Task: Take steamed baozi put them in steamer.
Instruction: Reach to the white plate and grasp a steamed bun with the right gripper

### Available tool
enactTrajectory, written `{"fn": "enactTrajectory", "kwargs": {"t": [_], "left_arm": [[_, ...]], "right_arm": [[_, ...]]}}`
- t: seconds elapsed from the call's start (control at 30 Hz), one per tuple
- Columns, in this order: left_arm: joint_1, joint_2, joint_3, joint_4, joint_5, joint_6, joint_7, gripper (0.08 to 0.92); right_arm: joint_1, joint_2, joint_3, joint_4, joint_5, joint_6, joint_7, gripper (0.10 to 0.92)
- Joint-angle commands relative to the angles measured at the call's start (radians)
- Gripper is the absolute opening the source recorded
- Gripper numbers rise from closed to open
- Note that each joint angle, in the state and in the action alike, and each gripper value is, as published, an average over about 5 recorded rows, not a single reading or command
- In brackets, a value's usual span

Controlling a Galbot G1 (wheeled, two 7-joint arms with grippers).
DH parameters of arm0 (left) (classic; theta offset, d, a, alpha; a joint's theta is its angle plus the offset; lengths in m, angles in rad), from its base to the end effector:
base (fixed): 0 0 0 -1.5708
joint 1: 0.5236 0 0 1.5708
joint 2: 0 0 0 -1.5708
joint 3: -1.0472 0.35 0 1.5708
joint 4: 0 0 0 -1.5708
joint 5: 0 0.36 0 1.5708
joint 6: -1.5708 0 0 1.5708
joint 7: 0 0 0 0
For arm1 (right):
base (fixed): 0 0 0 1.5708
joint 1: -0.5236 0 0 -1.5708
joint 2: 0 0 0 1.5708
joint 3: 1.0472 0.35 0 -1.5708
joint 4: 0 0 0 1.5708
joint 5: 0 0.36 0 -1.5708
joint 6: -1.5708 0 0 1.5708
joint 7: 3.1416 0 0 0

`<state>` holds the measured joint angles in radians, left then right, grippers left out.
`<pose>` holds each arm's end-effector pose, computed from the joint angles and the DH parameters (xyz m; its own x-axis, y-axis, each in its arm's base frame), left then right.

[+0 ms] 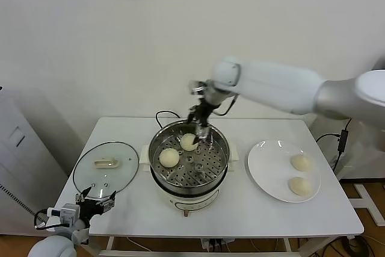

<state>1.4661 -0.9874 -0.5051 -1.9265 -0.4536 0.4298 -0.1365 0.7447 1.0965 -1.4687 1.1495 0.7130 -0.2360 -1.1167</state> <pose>0.2306 0.1185 -0.3117 -0.8593 0.0146 0.5113 0.0999 0.9851 0.1397 0.5946 0.0396 -0.0041 -0.0573 -0.3465 0.9363 -0.9651 -0.2210 -0.1408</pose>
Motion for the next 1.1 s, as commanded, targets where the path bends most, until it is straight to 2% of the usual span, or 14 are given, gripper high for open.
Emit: {"fn": "enactTrajectory", "kwargs": {"t": [0.03,0.33,0.53,0.77,1.1], "left_arm": [[0.003,-0.001,0.002,-0.016,0.003,0.002,0.000,0.823],[0.007,-0.005,-0.002,-0.025,0.004,0.003,-0.001,0.823],[0.002,-0.003,-0.001,-0.023,0.004,0.005,-0.002,0.823],[0.000,0.001,-0.001,-0.019,0.003,0.006,-0.002,0.823],[0.004,0.004,-0.005,-0.017,0.003,0.005,-0.001,0.823]], "right_arm": [[0.091,-0.264,-0.009,0.069,-0.161,0.112,-0.139,0.823],[-0.044,-0.482,0.049,0.072,-0.391,0.206,-0.172,0.823],[-0.217,-0.531,0.186,0.024,-0.561,0.294,-0.157,0.823],[-0.403,-0.527,0.335,-0.025,-0.634,0.347,-0.143,0.823],[-0.564,-0.557,0.418,-0.011,-0.670,0.266,-0.042,0.823]]}}
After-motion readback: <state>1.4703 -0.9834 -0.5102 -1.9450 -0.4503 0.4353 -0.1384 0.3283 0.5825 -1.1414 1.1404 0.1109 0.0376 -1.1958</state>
